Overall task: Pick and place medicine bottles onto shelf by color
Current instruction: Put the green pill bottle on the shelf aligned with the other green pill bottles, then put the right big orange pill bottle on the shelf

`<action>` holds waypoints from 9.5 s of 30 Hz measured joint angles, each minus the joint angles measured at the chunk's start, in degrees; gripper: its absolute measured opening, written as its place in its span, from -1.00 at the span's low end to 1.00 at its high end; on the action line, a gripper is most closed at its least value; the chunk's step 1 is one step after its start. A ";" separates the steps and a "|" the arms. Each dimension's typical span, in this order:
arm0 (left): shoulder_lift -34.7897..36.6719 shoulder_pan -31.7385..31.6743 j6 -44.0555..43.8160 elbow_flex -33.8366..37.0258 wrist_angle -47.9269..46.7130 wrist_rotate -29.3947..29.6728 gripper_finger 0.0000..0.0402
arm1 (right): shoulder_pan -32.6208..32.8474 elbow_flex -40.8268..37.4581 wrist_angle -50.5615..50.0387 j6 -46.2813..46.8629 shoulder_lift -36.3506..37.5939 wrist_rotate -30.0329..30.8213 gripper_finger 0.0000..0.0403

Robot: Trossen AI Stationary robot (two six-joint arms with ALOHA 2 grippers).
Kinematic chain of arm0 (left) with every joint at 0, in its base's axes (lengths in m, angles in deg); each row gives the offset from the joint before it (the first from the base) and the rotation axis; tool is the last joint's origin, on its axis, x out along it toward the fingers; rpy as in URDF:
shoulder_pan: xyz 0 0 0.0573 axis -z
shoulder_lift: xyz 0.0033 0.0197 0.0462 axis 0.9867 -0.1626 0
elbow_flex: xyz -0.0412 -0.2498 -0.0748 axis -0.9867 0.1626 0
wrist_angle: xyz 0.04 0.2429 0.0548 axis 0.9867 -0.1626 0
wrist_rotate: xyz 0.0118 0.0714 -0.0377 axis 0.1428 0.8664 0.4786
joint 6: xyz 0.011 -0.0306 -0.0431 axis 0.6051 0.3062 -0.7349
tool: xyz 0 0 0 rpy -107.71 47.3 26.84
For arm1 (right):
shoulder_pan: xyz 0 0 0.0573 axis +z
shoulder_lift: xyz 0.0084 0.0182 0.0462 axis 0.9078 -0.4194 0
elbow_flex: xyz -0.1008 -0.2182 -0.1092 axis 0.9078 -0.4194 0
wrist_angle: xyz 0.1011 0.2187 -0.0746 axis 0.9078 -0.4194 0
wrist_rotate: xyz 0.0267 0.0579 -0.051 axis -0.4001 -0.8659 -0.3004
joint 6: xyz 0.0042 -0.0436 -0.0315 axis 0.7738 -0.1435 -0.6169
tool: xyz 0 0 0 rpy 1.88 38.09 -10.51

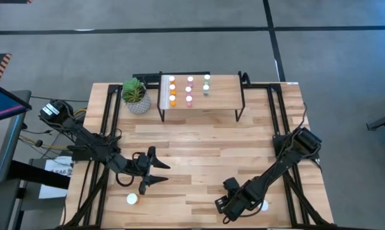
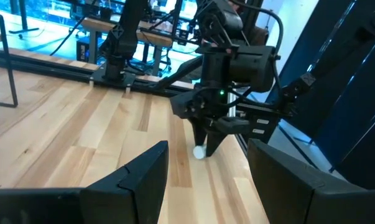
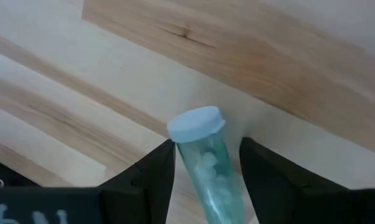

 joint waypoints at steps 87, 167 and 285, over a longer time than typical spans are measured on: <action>0.00 -4.42 6.19 0.02 -2.96 3.67 0.04 | -53.24 -29.88 78.33 -105.21 16.79 28.33 -0.38; 0.00 -4.39 3.29 0.02 -0.53 1.43 0.04 | 3.36 -5.98 -14.59 -22.01 26.81 -10.54 0.11; 2.23 -20.44 7.57 20.00 40.62 -18.44 0.04 | -66.71 36.52 -47.12 -96.28 16.16 -5.83 0.14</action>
